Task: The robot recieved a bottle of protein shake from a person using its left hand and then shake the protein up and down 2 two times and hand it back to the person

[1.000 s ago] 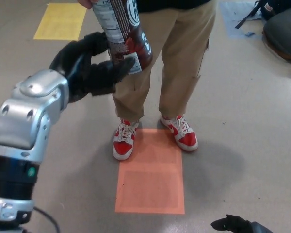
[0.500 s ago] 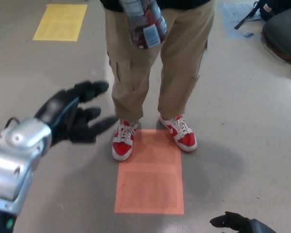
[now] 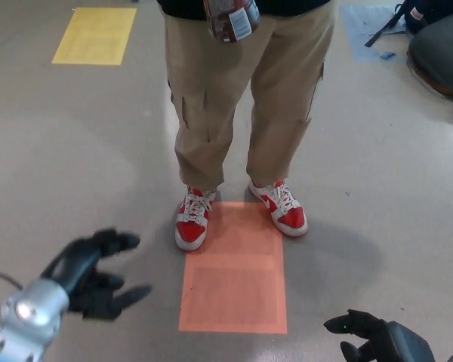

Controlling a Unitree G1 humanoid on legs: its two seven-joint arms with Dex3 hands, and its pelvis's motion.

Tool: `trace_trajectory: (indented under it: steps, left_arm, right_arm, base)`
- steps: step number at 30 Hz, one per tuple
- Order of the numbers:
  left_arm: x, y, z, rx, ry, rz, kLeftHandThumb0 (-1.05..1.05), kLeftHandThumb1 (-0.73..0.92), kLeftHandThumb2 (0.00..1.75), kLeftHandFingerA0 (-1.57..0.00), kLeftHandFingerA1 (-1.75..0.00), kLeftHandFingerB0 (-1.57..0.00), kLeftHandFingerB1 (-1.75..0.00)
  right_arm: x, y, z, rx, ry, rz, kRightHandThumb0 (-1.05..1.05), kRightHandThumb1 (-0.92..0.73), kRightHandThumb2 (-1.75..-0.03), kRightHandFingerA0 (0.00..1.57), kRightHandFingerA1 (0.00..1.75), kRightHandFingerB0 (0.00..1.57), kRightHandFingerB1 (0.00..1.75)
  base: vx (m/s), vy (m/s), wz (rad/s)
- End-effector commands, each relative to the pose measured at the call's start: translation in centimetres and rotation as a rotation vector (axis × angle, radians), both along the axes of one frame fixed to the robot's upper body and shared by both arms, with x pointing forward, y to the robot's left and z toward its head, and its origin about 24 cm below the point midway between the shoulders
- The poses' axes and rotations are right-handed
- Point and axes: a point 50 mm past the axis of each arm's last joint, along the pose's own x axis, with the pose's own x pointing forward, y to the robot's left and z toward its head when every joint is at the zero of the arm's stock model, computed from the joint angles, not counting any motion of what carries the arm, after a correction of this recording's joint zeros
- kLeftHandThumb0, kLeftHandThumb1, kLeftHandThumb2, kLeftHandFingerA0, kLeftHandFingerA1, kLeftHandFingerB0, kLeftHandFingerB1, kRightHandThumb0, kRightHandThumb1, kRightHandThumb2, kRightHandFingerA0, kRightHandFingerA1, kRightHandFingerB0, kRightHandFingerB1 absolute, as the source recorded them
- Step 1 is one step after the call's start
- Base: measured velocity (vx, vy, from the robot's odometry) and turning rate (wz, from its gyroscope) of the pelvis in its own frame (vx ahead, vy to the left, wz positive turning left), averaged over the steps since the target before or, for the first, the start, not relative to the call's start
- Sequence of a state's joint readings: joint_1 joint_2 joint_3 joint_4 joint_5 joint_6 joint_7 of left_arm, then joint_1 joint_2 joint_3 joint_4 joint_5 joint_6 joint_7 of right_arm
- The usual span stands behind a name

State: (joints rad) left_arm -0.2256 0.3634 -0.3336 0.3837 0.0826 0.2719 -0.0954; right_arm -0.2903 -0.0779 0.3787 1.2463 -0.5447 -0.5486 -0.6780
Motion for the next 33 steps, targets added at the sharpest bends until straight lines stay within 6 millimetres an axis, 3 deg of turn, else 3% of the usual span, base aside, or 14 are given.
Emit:
trace_trajectory:
  steps: [1, 4, 5, 6, 7, 12, 15, 16, 22, 25, 26, 28, 29, 33]
  left_arm:
    - [-3.4, 2.8, -3.6, 0.419, -0.274, -0.170, -0.67, 0.50, 0.77, -0.43, -0.47, -0.09, -0.34]
    - [-3.2, 3.2, -3.8, 0.405, -0.271, -0.156, -0.62, 0.49, 0.76, -0.36, -0.47, -0.07, -0.28]
    - [-3.0, 3.3, -3.8, 0.371, -0.266, -0.138, -0.53, 0.57, 0.60, -0.37, -0.37, -0.09, -0.20]
    - [-2.9, 3.5, -3.7, 0.353, -0.266, -0.131, -0.58, 0.46, 0.79, -0.28, -0.47, -0.02, -0.25]
    - [-2.8, 3.6, -3.7, 0.349, -0.265, -0.131, -0.59, 0.47, 0.79, -0.29, -0.47, -0.02, -0.24]
    - [-2.5, 3.7, -4.0, 0.365, -0.249, -0.134, -0.62, 0.49, 0.81, -0.28, -0.47, -0.03, -0.24]
    - [-2.3, 3.8, -4.1, 0.394, -0.238, -0.151, -0.64, 0.51, 0.84, -0.28, -0.48, -0.02, -0.23]
    - [-2.2, 3.8, -4.1, 0.404, -0.236, -0.153, -0.61, 0.65, 0.59, -0.35, -0.34, -0.03, -0.23]
    - [-1.8, 3.9, -4.0, 0.429, -0.251, -0.166, -0.61, 0.66, 0.59, -0.34, -0.34, -0.02, -0.24]
    - [-1.4, 3.8, -3.8, 0.455, -0.255, -0.198, -0.60, 0.68, 0.60, -0.34, -0.34, -0.03, -0.23]
    - [-1.2, 3.8, -3.7, 0.469, -0.253, -0.211, -0.65, 0.56, 0.88, -0.29, -0.49, -0.01, -0.23]
    - [-1.2, 3.8, -3.8, 0.477, -0.258, -0.218, -0.66, 0.57, 0.88, -0.29, -0.49, -0.02, -0.24]
    - [-1.3, 3.8, -3.8, 0.477, -0.269, -0.221, -0.67, 0.57, 0.89, -0.29, -0.48, -0.02, -0.25]
    - [-2.4, 3.3, -4.5, 0.482, -0.303, -0.245, -0.65, 0.58, 0.90, -0.28, -0.48, -0.02, -0.30]
  right_arm:
    - [2.3, -1.1, 1.4, -0.004, -0.026, -0.043, -0.20, -0.78, -0.64, 0.90, 0.68, 0.81, 0.45]
    - [2.7, -1.0, 1.7, -0.006, -0.032, -0.041, -0.19, -0.78, -0.64, 0.90, 0.71, 0.80, 0.45]
    - [2.8, -1.0, 1.8, -0.018, -0.042, -0.037, -0.19, -0.77, -0.65, 0.92, 0.80, 0.80, 0.45]
    - [3.0, -1.0, 1.9, -0.023, -0.045, -0.037, -0.21, -0.79, -0.64, 0.91, 0.77, 0.80, 0.44]
    - [3.2, -0.9, 1.9, -0.025, -0.037, -0.044, -0.24, -0.80, -0.65, 0.90, 0.67, 0.79, 0.44]
    - [3.4, -0.8, 2.0, -0.029, -0.043, -0.047, -0.23, -0.79, -0.64, 0.91, 0.80, 0.79, 0.44]
    - [3.5, -0.8, 2.0, -0.045, -0.041, -0.043, -0.24, -0.80, -0.64, 0.92, 0.76, 0.79, 0.44]
    - [3.5, -0.7, 2.1, -0.050, -0.042, -0.047, -0.25, -0.79, -0.64, 0.94, 0.73, 0.79, 0.44]
    - [3.8, -0.5, 2.3, -0.064, -0.066, -0.051, -0.23, -0.77, -0.63, 0.96, 0.77, 0.81, 0.45]
    - [3.9, -0.6, 2.3, -0.064, -0.059, -0.062, -0.25, -0.78, -0.64, 0.94, 0.68, 0.78, 0.44]
    - [4.0, -0.6, 2.3, -0.069, -0.058, -0.063, -0.24, -0.77, -0.64, 0.95, 0.68, 0.78, 0.44]
    - [3.9, -0.6, 2.3, -0.069, -0.052, -0.066, -0.24, -0.77, -0.64, 0.94, 0.70, 0.77, 0.44]
    - [3.9, -0.6, 2.2, -0.065, -0.036, -0.068, -0.25, -0.80, -0.64, 0.90, 0.58, 0.75, 0.43]
    - [3.4, -0.8, 1.7, -0.066, -0.014, -0.065, -0.24, -0.79, -0.64, 0.93, 0.59, 0.76, 0.44]
  base:
    - [0.00, 0.000, 0.00]
    - [0.00, 0.000, 0.00]
    - [0.00, 0.000, 0.00]
    - [0.00, 0.000, 0.00]
    - [0.00, 0.000, 0.00]
    - [0.00, 0.000, 0.00]
    - [0.00, 0.000, 0.00]
    - [0.00, 0.000, 0.00]
    - [0.00, 0.000, 0.00]
    - [0.00, 0.000, 0.00]
    - [0.00, 0.000, 0.00]
    - [0.00, 0.000, 0.00]
    - [0.00, 0.000, 0.00]
    - [0.00, 0.000, 0.00]
